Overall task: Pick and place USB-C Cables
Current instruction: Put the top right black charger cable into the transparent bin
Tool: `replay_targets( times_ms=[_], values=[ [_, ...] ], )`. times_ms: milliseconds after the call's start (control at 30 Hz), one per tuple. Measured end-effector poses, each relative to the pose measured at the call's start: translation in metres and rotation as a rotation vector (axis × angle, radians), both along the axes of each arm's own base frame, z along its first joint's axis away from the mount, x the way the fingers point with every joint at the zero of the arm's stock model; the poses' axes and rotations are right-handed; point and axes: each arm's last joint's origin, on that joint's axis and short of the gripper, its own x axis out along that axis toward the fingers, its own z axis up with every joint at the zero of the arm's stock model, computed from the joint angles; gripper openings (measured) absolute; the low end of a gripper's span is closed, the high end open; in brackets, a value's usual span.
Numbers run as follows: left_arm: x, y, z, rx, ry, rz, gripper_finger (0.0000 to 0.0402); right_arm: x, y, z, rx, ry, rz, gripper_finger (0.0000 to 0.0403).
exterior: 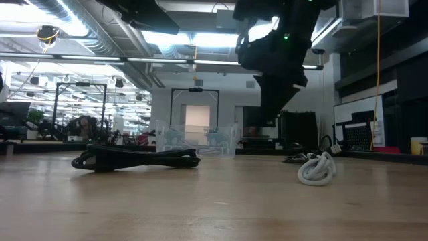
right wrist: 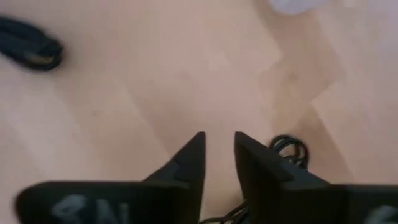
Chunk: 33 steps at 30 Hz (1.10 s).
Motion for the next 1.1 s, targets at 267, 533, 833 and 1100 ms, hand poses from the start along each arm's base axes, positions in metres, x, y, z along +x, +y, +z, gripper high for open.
replay_targets(
  times_ms=[267, 533, 833, 1100],
  values=[
    [0.0, 0.0, 0.0, 0.001, 0.0, 0.0, 0.0105, -0.004, 0.002, -0.001, 0.004, 0.061, 0.055, 0.021],
    [0.0, 0.0, 0.0, 0.001, 0.0, 0.0, 0.0105, -0.004, 0.009, -0.001, 0.01, 0.061, 0.127, 0.0232],
    [0.0, 0.0, 0.0, 0.001, 0.001, -0.001, 0.0105, -0.002, 0.009, -0.001, -0.031, 0.089, 0.294, 0.0233],
    [0.0, 0.0, 0.0, 0.0, 0.0, 0.0, 0.0105, -0.002, 0.011, -0.001, 0.046, 0.083, 0.287, 0.0233]
  ],
)
